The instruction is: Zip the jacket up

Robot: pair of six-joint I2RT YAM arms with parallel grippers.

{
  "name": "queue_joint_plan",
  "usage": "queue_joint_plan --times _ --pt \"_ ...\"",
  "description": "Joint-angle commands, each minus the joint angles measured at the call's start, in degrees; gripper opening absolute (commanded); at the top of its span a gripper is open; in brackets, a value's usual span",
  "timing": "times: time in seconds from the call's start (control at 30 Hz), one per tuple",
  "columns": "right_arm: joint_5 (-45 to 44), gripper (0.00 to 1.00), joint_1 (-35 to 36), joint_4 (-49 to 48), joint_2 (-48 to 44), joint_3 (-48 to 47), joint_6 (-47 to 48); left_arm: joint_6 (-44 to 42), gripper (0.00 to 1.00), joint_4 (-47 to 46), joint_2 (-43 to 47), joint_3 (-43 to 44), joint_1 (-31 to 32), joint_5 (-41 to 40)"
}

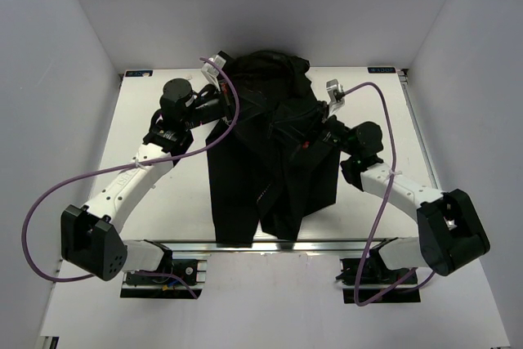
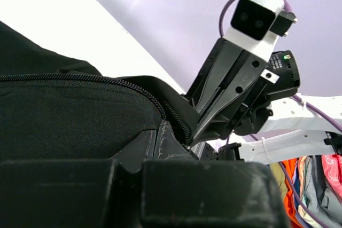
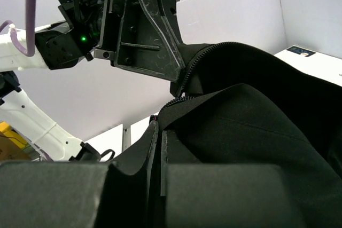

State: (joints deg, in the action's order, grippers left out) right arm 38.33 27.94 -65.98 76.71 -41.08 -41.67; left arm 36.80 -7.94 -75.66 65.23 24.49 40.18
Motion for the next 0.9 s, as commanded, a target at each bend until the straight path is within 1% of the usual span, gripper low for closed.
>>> queue_joint_plan --times 0.0,0.1,0.37,0.67,0.87 --pt "-2.03 0.00 0.62 -4.86 0.63 -3.30 0.36 0.73 0.00 -3.04 2.97 -0.46 0.29 1.21" --pt "-3.17 0.00 0.71 -5.40 1.78 -3.65 -0.52 1.17 0.00 -3.65 2.71 -0.72 0.29 1.82" --pt "-7.03 0.00 0.80 -3.55 2.75 -4.53 1.15 1.00 0.00 -3.13 2.18 -0.54 0.29 1.56" --pt "-4.23 0.00 1.06 -7.50 4.15 -5.24 -0.78 1.26 0.00 -2.78 1.22 -0.11 0.29 1.13" --pt "-2.12 0.00 1.15 -7.32 3.45 -4.62 -0.43 1.17 0.00 -2.08 1.57 -0.28 0.29 -0.36"
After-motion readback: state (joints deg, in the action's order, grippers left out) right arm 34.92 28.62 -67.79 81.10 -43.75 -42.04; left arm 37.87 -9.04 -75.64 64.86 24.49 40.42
